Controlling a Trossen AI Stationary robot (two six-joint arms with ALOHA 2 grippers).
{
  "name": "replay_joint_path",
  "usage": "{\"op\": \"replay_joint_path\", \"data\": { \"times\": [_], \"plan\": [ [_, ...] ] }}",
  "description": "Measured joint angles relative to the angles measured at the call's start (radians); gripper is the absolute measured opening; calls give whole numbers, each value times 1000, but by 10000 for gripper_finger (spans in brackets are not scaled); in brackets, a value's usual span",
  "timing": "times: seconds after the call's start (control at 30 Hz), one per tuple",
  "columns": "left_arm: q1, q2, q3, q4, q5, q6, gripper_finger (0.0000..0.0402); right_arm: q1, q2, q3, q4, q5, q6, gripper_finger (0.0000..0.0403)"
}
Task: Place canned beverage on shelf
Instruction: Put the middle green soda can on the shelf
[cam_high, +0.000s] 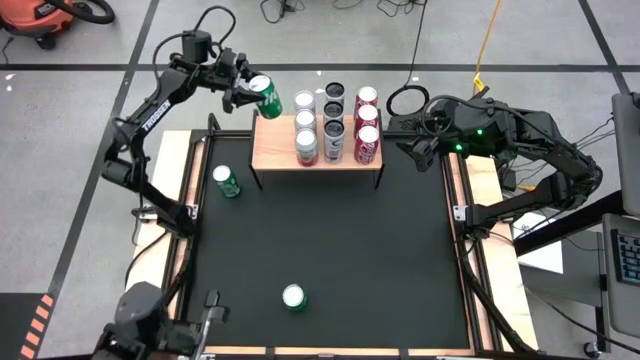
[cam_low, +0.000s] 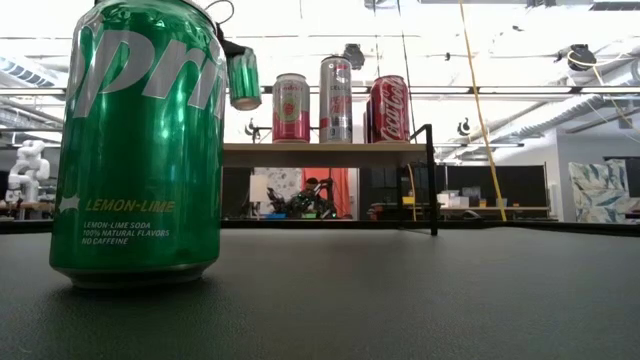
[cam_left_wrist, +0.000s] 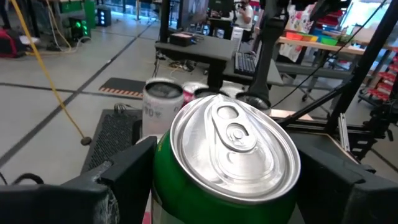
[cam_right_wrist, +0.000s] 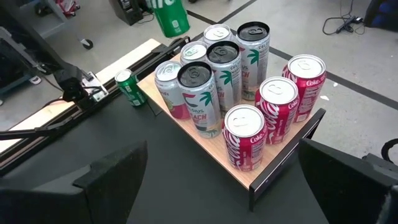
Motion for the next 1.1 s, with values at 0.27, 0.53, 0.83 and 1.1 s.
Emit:
{"op": "replay_joint_path", "data": {
  "times": [0.27, 0.53, 0.83, 1.1],
  "plan": [
    [1, 54, 0, -113, 17, 150, 308, 0, 0, 0, 0, 0, 21, 391],
    [1, 56, 0, -191, -44, 312, 308, 0, 1, 0, -1, 0, 15, 391],
    [1, 122, 2, -192, -51, 323, 308, 0, 1, 0, -1, 2, 8, 391],
    [-2, 153, 1, -194, -58, 332, 308, 0, 1, 0, -4, 3, 9, 391]
  ]
}}
